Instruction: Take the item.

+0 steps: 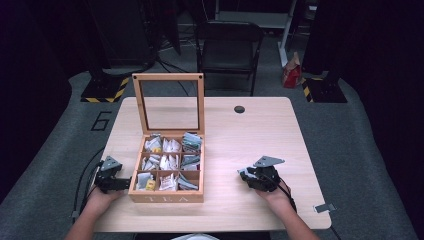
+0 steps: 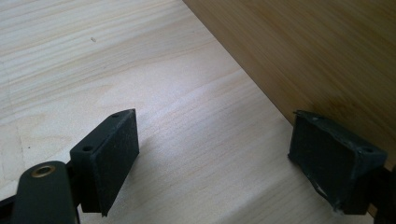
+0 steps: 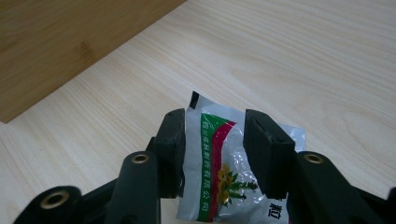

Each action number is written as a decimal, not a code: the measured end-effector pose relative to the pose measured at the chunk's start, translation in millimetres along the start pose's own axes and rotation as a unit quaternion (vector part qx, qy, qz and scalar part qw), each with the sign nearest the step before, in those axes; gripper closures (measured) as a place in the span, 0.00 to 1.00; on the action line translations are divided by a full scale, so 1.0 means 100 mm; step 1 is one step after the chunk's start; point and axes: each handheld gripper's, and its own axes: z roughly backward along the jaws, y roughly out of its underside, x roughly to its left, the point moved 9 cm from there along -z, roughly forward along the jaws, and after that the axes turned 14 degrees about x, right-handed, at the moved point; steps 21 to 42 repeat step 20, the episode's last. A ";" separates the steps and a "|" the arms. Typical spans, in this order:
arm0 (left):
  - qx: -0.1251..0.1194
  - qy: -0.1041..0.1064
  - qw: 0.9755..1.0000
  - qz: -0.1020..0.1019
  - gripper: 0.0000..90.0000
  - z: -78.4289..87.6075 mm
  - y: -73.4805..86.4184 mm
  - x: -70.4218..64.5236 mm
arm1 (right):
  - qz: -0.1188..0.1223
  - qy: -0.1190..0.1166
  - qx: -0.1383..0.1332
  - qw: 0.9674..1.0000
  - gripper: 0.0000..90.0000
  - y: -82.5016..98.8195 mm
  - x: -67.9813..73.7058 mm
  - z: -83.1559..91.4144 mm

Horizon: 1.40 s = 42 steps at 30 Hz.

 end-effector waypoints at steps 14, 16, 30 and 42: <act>0.000 0.000 1.000 0.000 0.17 0.00 0.00 0.00 | -0.008 0.014 -0.030 0.999 0.59 -0.08 -0.05 0.16; 0.000 0.000 1.000 0.000 0.17 0.00 0.00 0.00 | -0.007 0.017 -0.028 0.999 0.58 -0.08 -0.07 0.18; 0.000 0.000 1.000 0.000 0.17 0.00 0.00 0.00 | -0.007 0.024 -0.030 0.999 0.57 -0.09 -0.08 0.23; 0.000 0.000 1.000 0.000 0.17 0.00 0.00 0.00 | -0.007 0.024 -0.030 0.999 0.57 -0.09 -0.08 0.23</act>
